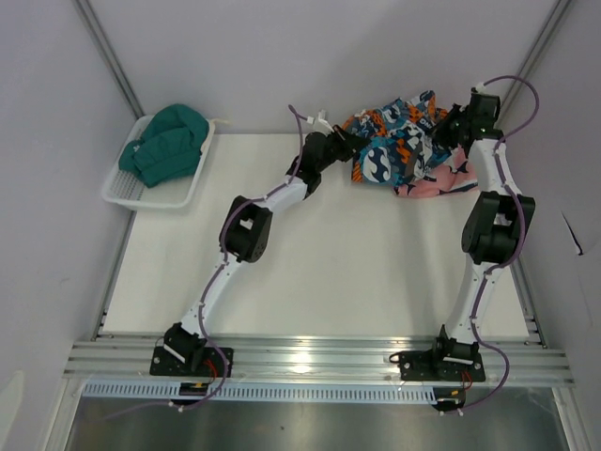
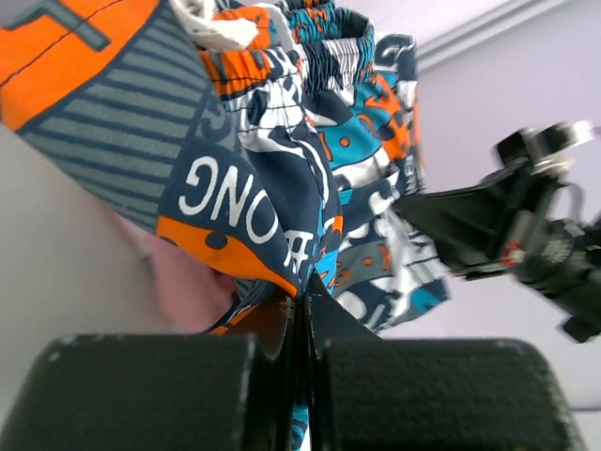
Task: Fold and stack the shorts
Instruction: Neatly place the folded shorts to the corner
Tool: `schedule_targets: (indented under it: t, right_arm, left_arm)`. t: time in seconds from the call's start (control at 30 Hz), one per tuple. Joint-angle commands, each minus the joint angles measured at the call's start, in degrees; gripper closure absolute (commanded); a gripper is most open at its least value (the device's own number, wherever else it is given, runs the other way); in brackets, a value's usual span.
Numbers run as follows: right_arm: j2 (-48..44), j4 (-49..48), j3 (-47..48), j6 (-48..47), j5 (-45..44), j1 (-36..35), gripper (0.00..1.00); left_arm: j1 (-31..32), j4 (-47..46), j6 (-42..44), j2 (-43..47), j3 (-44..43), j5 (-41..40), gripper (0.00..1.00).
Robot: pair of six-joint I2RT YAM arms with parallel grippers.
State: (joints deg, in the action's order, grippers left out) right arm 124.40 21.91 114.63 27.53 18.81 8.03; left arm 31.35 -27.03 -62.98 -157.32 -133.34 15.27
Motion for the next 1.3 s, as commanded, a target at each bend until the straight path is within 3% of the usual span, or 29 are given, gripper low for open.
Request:
schedule_targets:
  t: [0.0,0.57,0.63,0.67,0.7,0.73,0.77,0.8,0.93,0.97,1.07,1.13,1.17,1.27]
  right_arm:
    - [2.59,-3.63,5.42,3.31,2.72,2.6,1.0]
    - [9.8,-2.75,15.27,8.24,9.75,11.21,1.0]
    - [10.68,-2.66,15.19,8.5,9.76,12.0,1.0]
    - [11.04,-3.36,14.84,8.68,9.76,12.27,1.0]
    - [11.39,-3.71,14.23,8.94,9.58,12.44,1.0]
    - [11.65,-4.07,12.65,9.29,9.06,12.97,1.0]
    - [12.35,-6.33,11.42,10.78,8.79,13.23,1.0]
    - [12.88,-7.4,10.1,11.84,7.57,13.41,1.0]
    - [18.5,-6.63,12.87,13.87,6.25,14.03,1.0]
    - [19.03,-6.18,12.73,13.78,5.11,14.03,1.0]
    - [19.13,-6.62,12.28,14.13,3.0,14.2,1.0]
    - [19.56,-6.18,13.77,13.43,2.73,14.47,0.74]
    - [20.0,-4.0,17.09,12.91,2.12,14.64,0.45]
    - [23.43,3.11,26.4,10.62,4.03,14.91,0.31]
  left_arm:
    - [1.43,-6.8,-3.38,-0.01,-5.62,-6.37,1.0]
    - [7.14,-5.06,-5.49,-4.84,-12.47,-22.73,0.98]
    - [7.14,-5.49,-4.53,-5.19,-12.91,-25.01,0.81]
    - [7.32,-5.67,-4.0,-5.19,-13.0,-25.81,0.62]
    - [7.23,-5.67,-3.38,-5.28,-12.91,-26.6,0.54]
    - [7.06,-5.58,-2.25,-5.46,-13.0,-27.65,0.39]
    - [6.36,-4.36,-2.15,-5.46,-13.0,-29.14,0.1]
    - [5.66,-3.57,-2.23,-5.55,-12.91,-28.89,0.01]
    - [-0.14,-7.23,-10.82,-3.88,-6.16,-20.47,0.01]
    - [-1.98,-12.3,-11.02,-1.87,-0.49,-18.36,0.01]
    - [-3.67,-13.41,-7.87,4.7,6.64,-12.29,0.01]
    - [-3.76,-13.49,-4.89,8.93,10.19,-11.93,0.01]
    - [-3.58,-14.36,-4.17,12.7,15.6,-11.84,0.01]
    - [-3.49,-15.42,-3.55,16.24,19.86,-9.12,0.01]
